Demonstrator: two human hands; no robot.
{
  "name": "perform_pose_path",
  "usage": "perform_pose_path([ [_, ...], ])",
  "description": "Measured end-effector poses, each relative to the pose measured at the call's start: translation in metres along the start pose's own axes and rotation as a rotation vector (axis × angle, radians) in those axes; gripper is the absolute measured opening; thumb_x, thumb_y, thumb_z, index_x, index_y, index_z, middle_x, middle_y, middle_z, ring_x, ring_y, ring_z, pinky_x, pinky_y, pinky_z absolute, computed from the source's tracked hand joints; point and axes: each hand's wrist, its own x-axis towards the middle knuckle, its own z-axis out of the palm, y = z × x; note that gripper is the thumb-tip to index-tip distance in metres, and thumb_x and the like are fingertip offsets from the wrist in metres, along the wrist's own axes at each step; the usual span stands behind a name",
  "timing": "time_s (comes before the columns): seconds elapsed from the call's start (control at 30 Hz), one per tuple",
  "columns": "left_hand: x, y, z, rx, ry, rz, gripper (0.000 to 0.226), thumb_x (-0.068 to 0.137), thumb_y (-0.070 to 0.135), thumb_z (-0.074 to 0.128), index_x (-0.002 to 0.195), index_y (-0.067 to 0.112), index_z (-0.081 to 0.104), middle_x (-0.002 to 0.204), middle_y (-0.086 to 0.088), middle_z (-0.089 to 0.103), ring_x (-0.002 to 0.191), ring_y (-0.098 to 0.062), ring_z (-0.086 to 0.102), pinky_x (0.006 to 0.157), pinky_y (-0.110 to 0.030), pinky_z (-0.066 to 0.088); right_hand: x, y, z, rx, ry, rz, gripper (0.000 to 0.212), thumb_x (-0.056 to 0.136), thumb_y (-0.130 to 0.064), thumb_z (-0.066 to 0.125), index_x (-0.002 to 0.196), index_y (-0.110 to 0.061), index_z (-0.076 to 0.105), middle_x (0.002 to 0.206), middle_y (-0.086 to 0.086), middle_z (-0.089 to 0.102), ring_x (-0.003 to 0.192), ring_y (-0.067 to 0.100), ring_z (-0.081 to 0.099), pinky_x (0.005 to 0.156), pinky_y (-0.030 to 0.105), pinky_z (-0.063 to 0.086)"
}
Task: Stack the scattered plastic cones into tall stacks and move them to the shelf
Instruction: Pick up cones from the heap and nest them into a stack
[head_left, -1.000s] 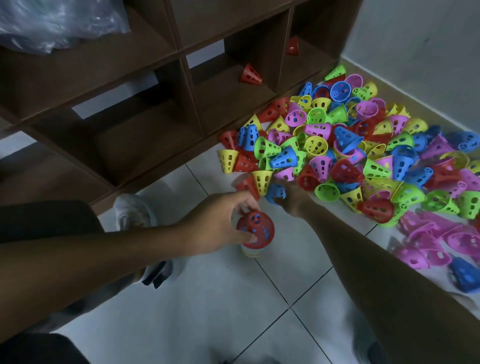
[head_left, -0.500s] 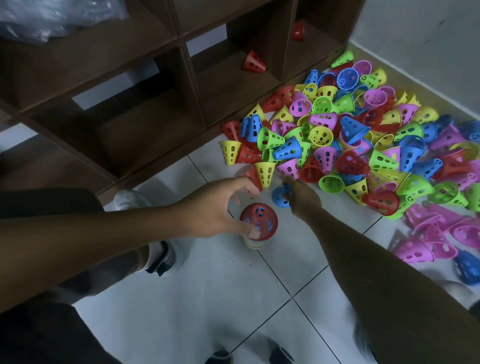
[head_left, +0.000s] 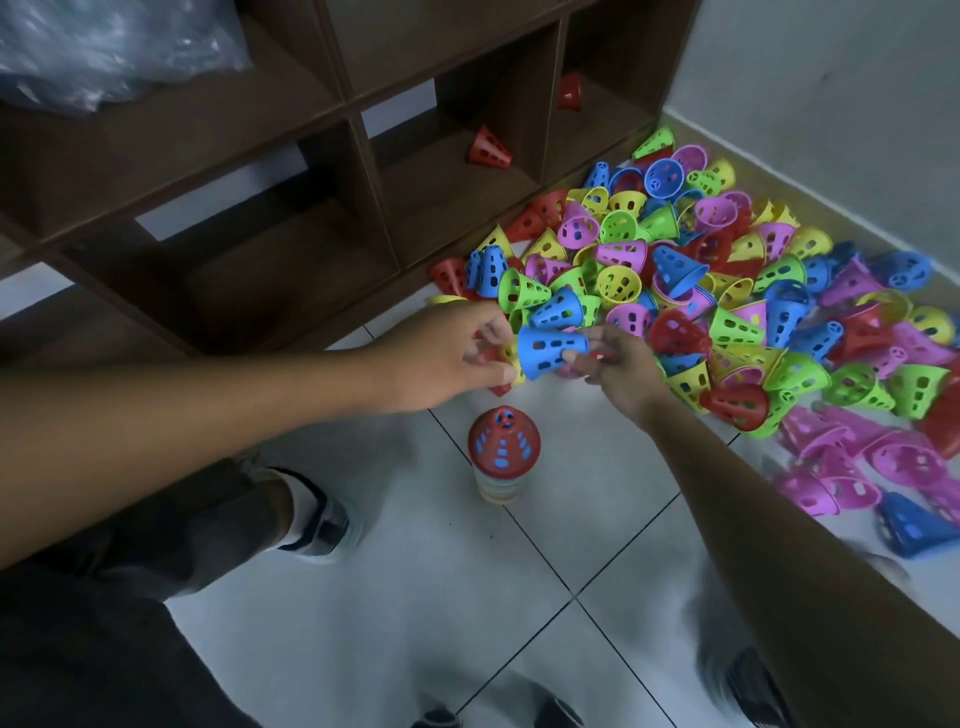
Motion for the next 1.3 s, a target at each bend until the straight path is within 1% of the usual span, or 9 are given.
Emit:
perform_pose_path([
  [0.17, 0.003, 0.008, -0.005, 0.178, 0.072, 0.049, 0.062, 0.088, 0.041, 0.074, 0.141, 0.022, 0.049, 0.136, 0.005, 0.047, 0.116, -0.008, 0.049, 0.091, -0.021, 0.041, -0.01, -0.048, -0.013, -0.008, -0.158, -0.098, 0.027, 0.086, -0.011, 0.075, 0.112, -0.009, 0.068, 0.109, 0.014, 0.073, 0.094, 0.025, 0.072, 0.084, 0.033, 0.057],
  [0.27, 0.004, 0.016, -0.006, 0.192, 0.157, 0.074, 0.066, 0.086, 0.043, 0.075, 0.142, 0.022, 0.048, 0.138, 0.004, 0.045, 0.126, -0.014, 0.047, 0.105, -0.038, 0.044, -0.017, -0.078, -0.008, 0.003, -0.236, -0.165, 0.028, 0.088, -0.009, 0.073, 0.115, -0.01, 0.068, 0.111, 0.01, 0.074, 0.098, 0.022, 0.072, 0.082, 0.029, 0.059],
  [0.47, -0.013, 0.022, -0.003, 0.143, 0.261, 0.07, 0.056, 0.079, 0.046, 0.08, 0.124, 0.021, 0.056, 0.119, 0.008, 0.053, 0.108, -0.009, 0.052, 0.092, -0.033, 0.048, -0.025, -0.099, 0.004, 0.032, -0.359, -0.187, 0.036, 0.082, -0.021, 0.074, 0.114, -0.006, 0.068, 0.115, 0.014, 0.073, 0.105, 0.03, 0.07, 0.096, 0.043, 0.056],
  [0.63, -0.017, 0.025, 0.001, 0.097, 0.277, 0.006, 0.053, 0.077, 0.048, 0.081, 0.117, 0.023, 0.057, 0.113, 0.008, 0.059, 0.101, -0.01, 0.057, 0.085, -0.033, 0.052, -0.031, -0.106, 0.009, 0.039, -0.429, -0.194, 0.028, 0.092, -0.009, 0.066, 0.117, 0.001, 0.065, 0.113, 0.016, 0.073, 0.103, 0.032, 0.071, 0.093, 0.037, 0.058],
  [0.73, -0.014, 0.03, -0.002, -0.024, 0.296, -0.037, 0.047, 0.077, 0.042, 0.082, 0.112, 0.022, 0.059, 0.105, 0.009, 0.065, 0.094, -0.006, 0.063, 0.08, -0.032, 0.057, -0.028, -0.109, 0.008, 0.05, -0.458, -0.161, 0.036, 0.088, -0.028, 0.067, 0.117, -0.006, 0.066, 0.114, 0.014, 0.073, 0.103, 0.03, 0.071, 0.095, 0.038, 0.057],
  [0.87, -0.017, 0.033, -0.001, -0.241, 0.252, -0.082, 0.042, 0.08, 0.035, 0.082, 0.114, 0.023, 0.06, 0.106, 0.01, 0.066, 0.097, -0.002, 0.063, 0.079, -0.02, 0.054, -0.012, -0.097, -0.008, 0.01, -0.276, -0.059, 0.057, 0.092, -0.059, 0.051, 0.122, -0.012, 0.066, 0.116, 0.011, 0.072, 0.102, 0.028, 0.071, 0.093, 0.038, 0.057],
  [1.0, -0.025, 0.029, 0.007, -0.357, 0.172, -0.068, 0.043, 0.077, 0.04, 0.081, 0.113, 0.024, 0.062, 0.108, 0.005, 0.069, 0.1, -0.01, 0.067, 0.082, -0.026, 0.057, 0.018, -0.043, -0.038, -0.211, -0.018, 0.004, 0.037, 0.101, -0.037, 0.055, 0.116, -0.005, 0.065, 0.11, 0.011, 0.07, 0.096, 0.023, 0.065, 0.087, 0.034, 0.055],
  [1.07, -0.03, 0.026, 0.011, -0.4, 0.148, -0.066, 0.042, 0.078, 0.036, 0.082, 0.112, 0.022, 0.062, 0.106, 0.006, 0.07, 0.099, -0.009, 0.068, 0.078, -0.024, 0.058, 0.032, -0.006, -0.054, -0.4, 0.025, 0.037, 0.03, 0.095, -0.04, 0.062, 0.104, -0.013, 0.069, 0.102, 0.009, 0.07, 0.098, 0.025, 0.063, 0.09, 0.036, 0.052],
  [1.3, -0.038, 0.012, 0.028, -0.4, 0.075, -0.077, 0.046, 0.075, 0.027, 0.088, 0.111, 0.029, 0.06, 0.107, 0.012, 0.068, 0.105, -0.004, 0.064, 0.086, -0.021, 0.054, 0.031, 0.075, -0.086, -0.806, 0.234, 0.118, 0.034, 0.089, -0.028, 0.071, 0.117, -0.009, 0.071, 0.127, 0.02, 0.062, 0.11, 0.037, 0.061, 0.093, 0.033, 0.046],
])
